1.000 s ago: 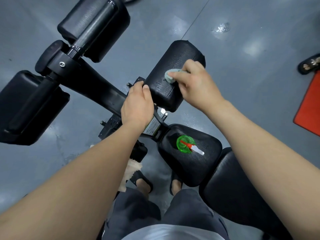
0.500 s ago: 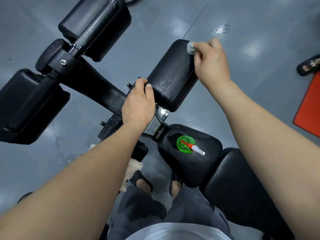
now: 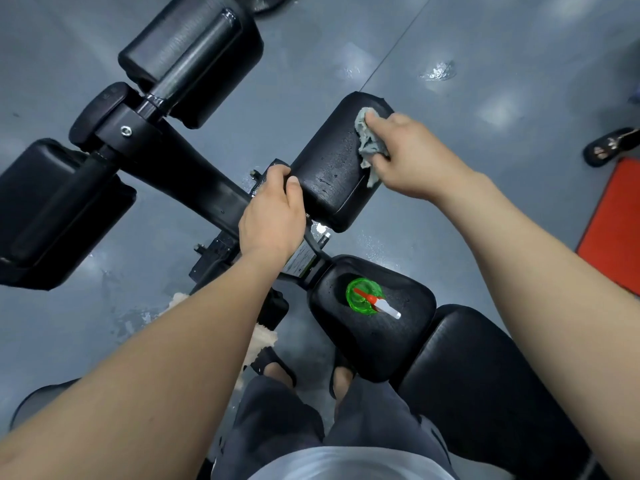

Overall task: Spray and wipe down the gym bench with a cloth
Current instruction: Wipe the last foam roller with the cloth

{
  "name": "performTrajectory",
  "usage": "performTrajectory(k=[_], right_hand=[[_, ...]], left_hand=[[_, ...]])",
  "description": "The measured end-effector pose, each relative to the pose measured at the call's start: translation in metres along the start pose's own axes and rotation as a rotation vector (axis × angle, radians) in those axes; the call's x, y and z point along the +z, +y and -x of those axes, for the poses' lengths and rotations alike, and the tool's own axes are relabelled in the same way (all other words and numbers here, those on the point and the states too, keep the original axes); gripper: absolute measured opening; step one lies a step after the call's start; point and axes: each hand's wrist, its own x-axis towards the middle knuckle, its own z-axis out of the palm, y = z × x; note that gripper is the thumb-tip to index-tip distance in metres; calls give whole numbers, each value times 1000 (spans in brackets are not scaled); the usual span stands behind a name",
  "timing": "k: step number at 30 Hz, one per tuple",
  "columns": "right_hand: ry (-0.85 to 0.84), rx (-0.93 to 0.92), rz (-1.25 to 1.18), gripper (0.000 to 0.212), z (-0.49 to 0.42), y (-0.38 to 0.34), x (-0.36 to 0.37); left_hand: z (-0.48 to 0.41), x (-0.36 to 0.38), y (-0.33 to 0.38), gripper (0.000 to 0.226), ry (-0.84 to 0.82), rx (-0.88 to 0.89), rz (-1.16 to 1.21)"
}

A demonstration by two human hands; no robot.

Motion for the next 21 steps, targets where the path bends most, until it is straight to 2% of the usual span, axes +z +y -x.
performTrajectory(k=[2,7,12,15,21], right_hand=[[53,-13,-38,39,-2,1,-6],[166,18,-62,28,-8,2,-6],[265,66,-40,27,-31,11,-5],[300,118,-88,38,-39,11,1],[329,54,-164,37,-26,-3,23]], left_hand=[[1,0,0,33,3,3,-6],[0,0,0,33,4,2,-2],[0,0,0,33,-4,-4,-5],[0,0,0,31,-8,-3,3],[0,0,-1,32,5,-1,-2]])
